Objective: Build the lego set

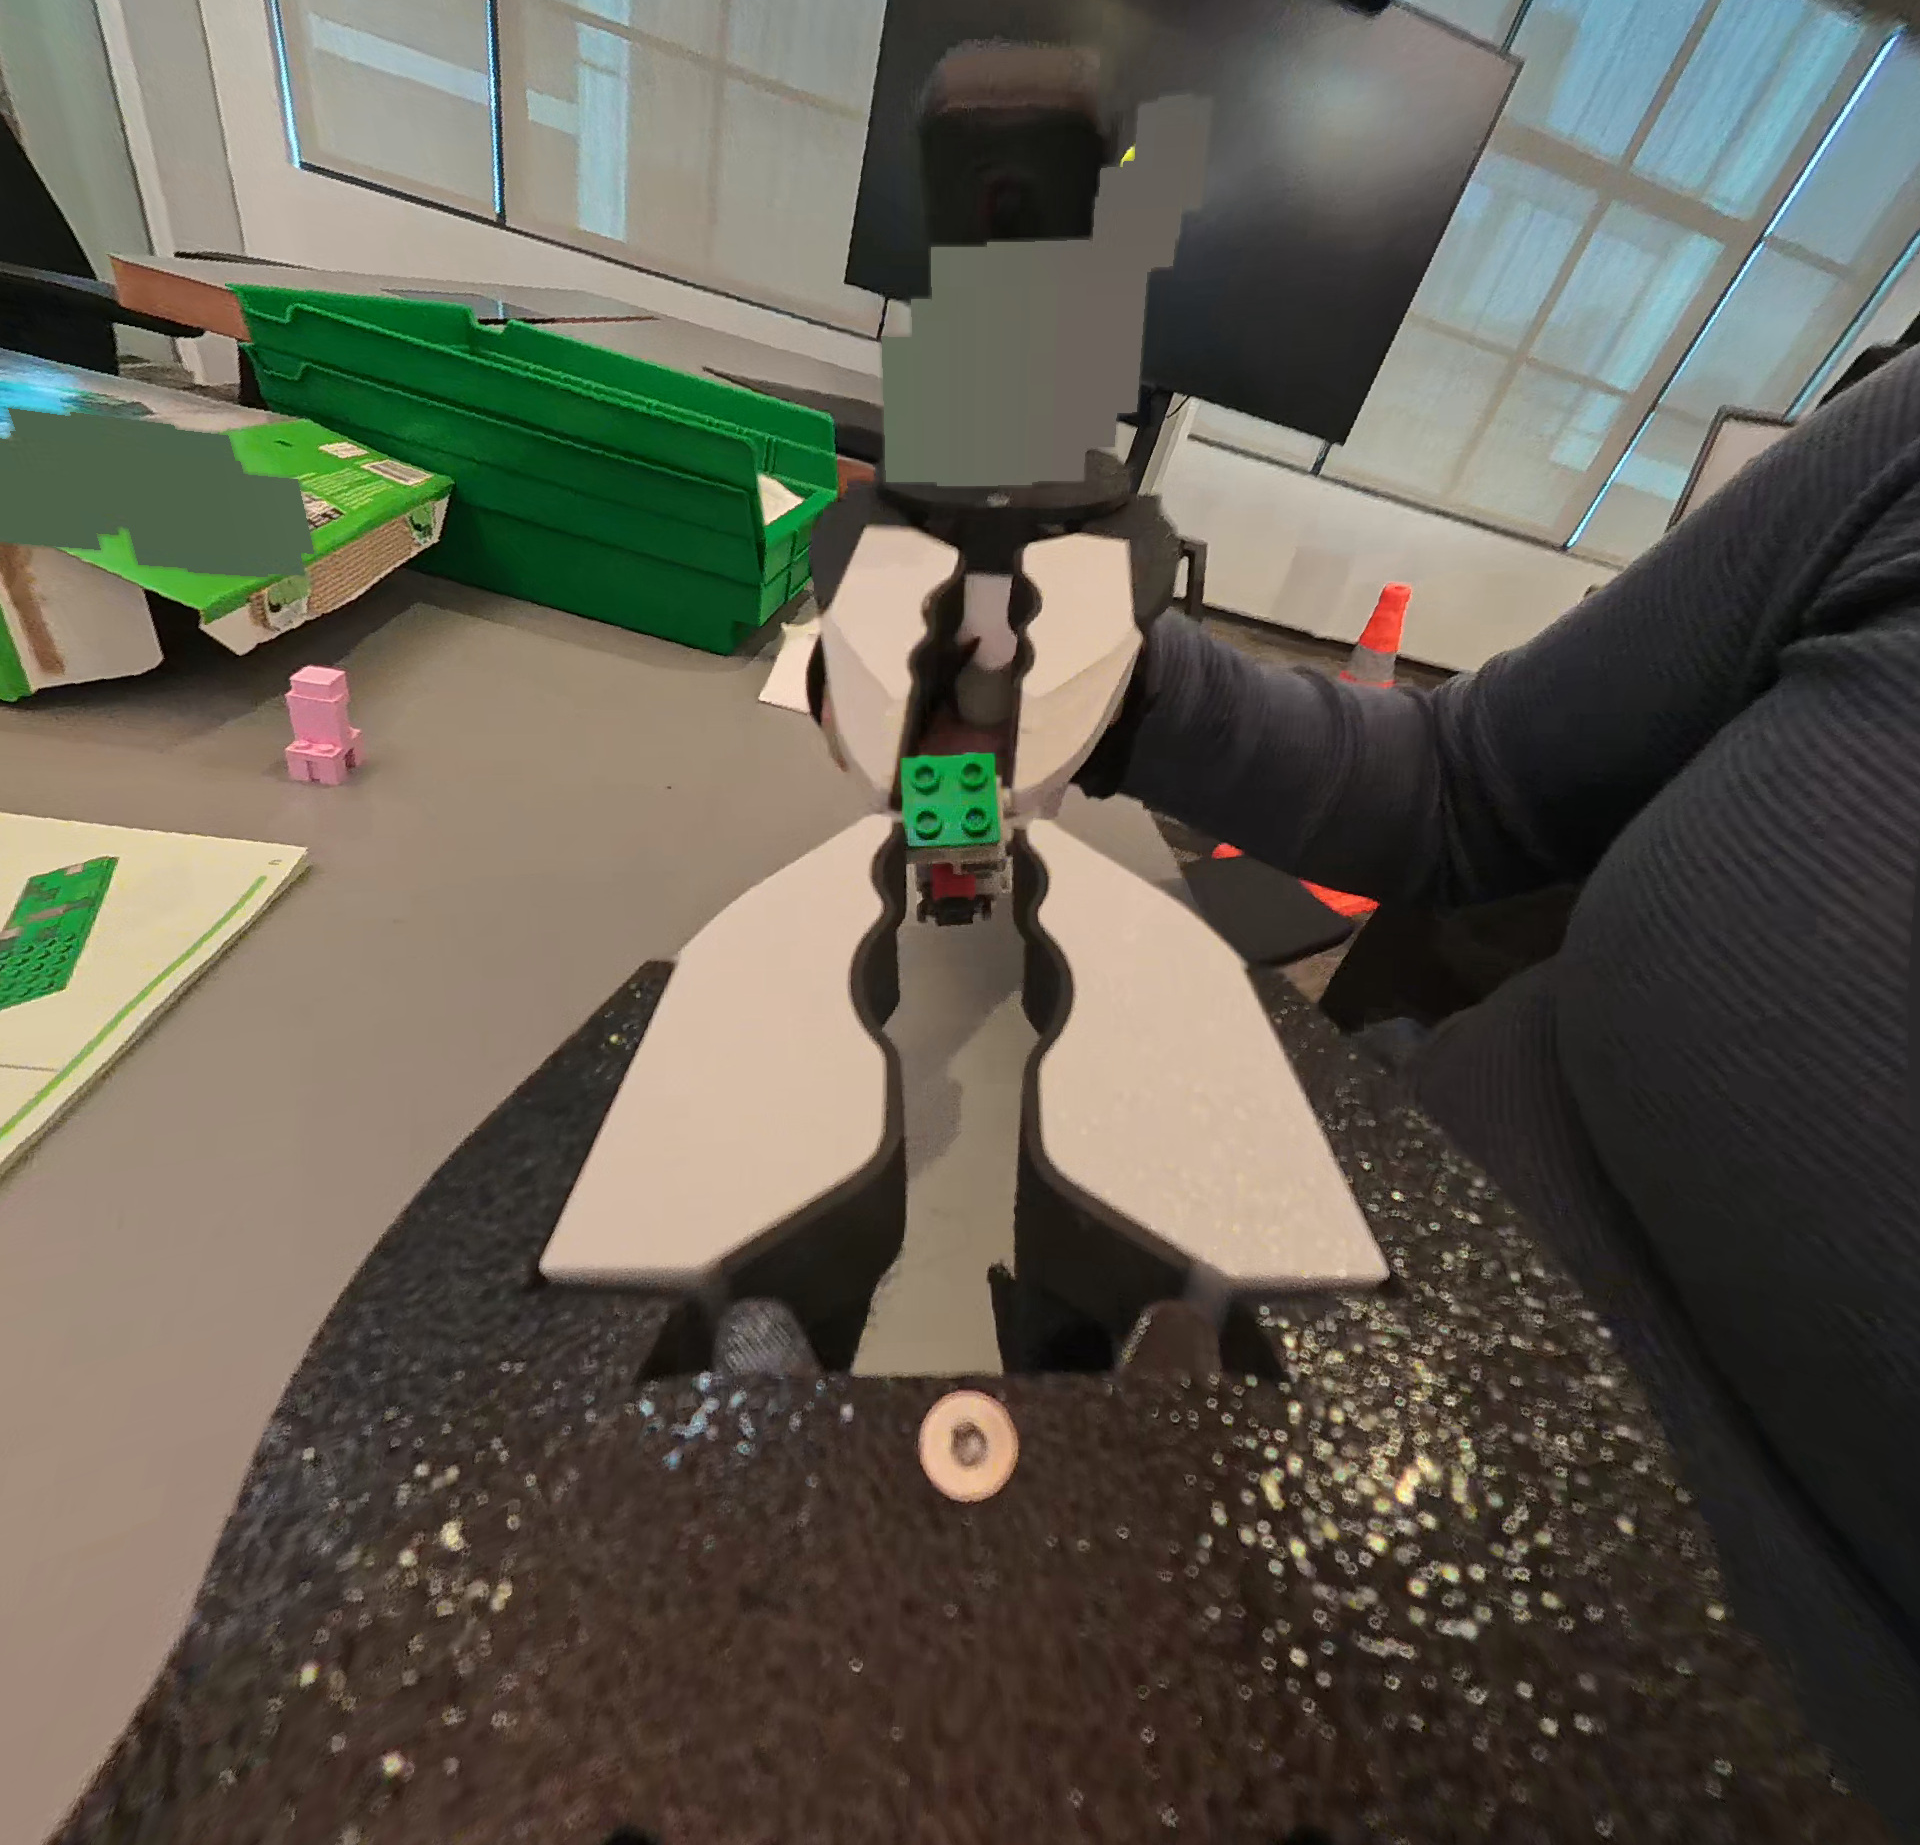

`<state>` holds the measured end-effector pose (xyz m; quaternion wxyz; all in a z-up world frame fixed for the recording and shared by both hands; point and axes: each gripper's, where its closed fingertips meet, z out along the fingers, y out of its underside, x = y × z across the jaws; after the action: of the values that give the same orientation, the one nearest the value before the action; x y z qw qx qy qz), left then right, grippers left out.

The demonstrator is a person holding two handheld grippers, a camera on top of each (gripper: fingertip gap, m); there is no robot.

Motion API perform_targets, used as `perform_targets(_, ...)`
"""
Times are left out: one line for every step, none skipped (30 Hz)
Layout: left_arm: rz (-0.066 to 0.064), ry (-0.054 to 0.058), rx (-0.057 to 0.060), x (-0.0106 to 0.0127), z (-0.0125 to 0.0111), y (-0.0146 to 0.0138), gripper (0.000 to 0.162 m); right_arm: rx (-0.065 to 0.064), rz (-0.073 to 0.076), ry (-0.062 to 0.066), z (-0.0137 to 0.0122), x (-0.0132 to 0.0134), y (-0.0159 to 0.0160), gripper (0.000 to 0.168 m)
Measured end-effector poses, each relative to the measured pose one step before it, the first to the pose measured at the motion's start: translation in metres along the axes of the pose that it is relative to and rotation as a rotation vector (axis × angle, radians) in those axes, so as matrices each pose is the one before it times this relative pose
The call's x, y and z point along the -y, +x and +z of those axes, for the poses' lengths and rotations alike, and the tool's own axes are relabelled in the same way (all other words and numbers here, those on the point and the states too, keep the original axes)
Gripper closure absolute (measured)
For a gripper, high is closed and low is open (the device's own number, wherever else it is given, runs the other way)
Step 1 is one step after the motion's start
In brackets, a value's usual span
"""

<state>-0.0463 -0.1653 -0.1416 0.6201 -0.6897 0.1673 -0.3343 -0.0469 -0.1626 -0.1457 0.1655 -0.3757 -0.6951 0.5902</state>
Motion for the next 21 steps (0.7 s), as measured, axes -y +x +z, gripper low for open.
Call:
perform_targets(0.0164,-0.0204,0.0092,-0.00229,0.00020,-0.00081,0.143,-0.0159,-0.0342,-0.0108,-0.00066,0.00137,-0.00013,0.149)
perform_targets(0.0176,-0.0217,0.0073,-0.00256,0.00035,-0.00038,0.143,-0.0158,-0.0335,-0.0139,-0.00020,0.00138,-0.00044,0.149)
perform_targets(0.0183,-0.0175,0.0021,-0.00192,0.00049,0.00055,0.143,-0.0116,-0.0298,-0.0245,0.00056,0.00022,-0.00058,0.149)
perform_targets(0.0166,-0.0107,-0.0001,-0.00120,0.00063,0.00097,0.143,-0.0101,-0.0242,-0.0344,0.00122,-0.00113,-0.00016,0.149)
perform_targets(0.0153,-0.0059,-0.0025,-0.00057,0.00069,0.00135,0.143,-0.0048,-0.0199,-0.0329,0.00152,-0.00132,-0.00043,0.148)
perform_targets(0.0128,-0.0059,-0.0049,-0.00058,0.00072,0.00154,0.143,0.0119,-0.0140,-0.0288,0.00159,-0.00119,-0.00229,0.148)
perform_targets(0.0081,-0.0061,-0.0057,-0.00080,0.00076,0.00150,0.143,0.0164,-0.0036,-0.0256,0.00182,-0.00120,-0.00232,0.148)
perform_targets(0.0057,-0.0060,-0.0073,-0.00080,0.00080,0.00145,0.143,0.0137,0.0017,-0.0226,0.00168,-0.00136,-0.00140,0.148)
perform_targets(0.0045,-0.0073,-0.0046,-0.00121,0.00082,0.00092,0.143,0.0108,0.0014,-0.0169,0.00136,-0.00121,-0.00073,0.148)
perform_targets(0.0043,-0.0078,0.0001,-0.00128,0.00065,0.00030,0.143,0.0044,0.0028,-0.0071,0.00070,-0.00033,0.00030,0.149)
perform_targets(0.0021,-0.0045,0.0017,-0.00094,0.00042,-0.00011,0.143,0.0080,0.0032,-0.0056,0.00020,-0.00054,-0.00005,0.149)
perform_targets(-0.0011,-0.0015,0.0025,-0.00044,0.00014,-0.00049,0.143,0.0085,0.0061,-0.0044,0.00000,-0.00059,0.00003,0.151)
perform_targets(-0.0026,0.0009,-0.0002,-0.00011,-0.00002,-0.00040,0.143,0.0096,0.0071,-0.0015,-0.00006,-0.00003,-0.00049,0.152)
perform_targets(-0.0034,0.0022,-0.0037,0.00002,-0.00008,0.00025,0.143,0.0060,0.0041,-0.0001,-0.00006,0.00004,-0.00037,0.152)
perform_targets(-0.0028,0.0013,-0.0038,-0.00016,0.00015,0.00022,0.143,0.0048,0.0028,-0.0027,-0.00011,-0.00024,-0.00026,0.152)
perform_targets(-0.0013,0.0013,-0.0042,-0.00008,0.00020,0.00038,0.143,0.0044,-0.0014,-0.0052,-0.00016,-0.00032,-0.00042,0.152)
perform_targets(0.0031,0.0026,-0.0038,0.00010,-0.00001,0.00031,0.143,-0.0004,-0.0043,0.0005,-0.00019,0.00021,-0.00024,0.152)
perform_targets(0.0043,-0.0086,-0.0029,-0.00103,-0.00091,-0.00007,0.143,-0.0027,-0.0006,-0.0024,0.00006,-0.00043,0.00028,0.152)
perform_targets(0.0048,-0.0287,0.0031,-0.00348,-0.00218,-0.00165,0.140,-0.0098,0.0033,-0.0108,-0.00056,-0.00199,0.00173,0.152)
perform_targets(0.0070,-0.0439,0.0270,-0.00605,-0.00312,-0.00584,0.132,-0.0141,0.0038,-0.0125,-0.00122,-0.00257,0.00275,0.152)
perform_targets(0.0140,-0.0541,0.0459,-0.00872,-0.00358,-0.00915,0.127,-0.0168,0.0061,-0.0057,-0.00174,-0.00201,0.00327,0.152)
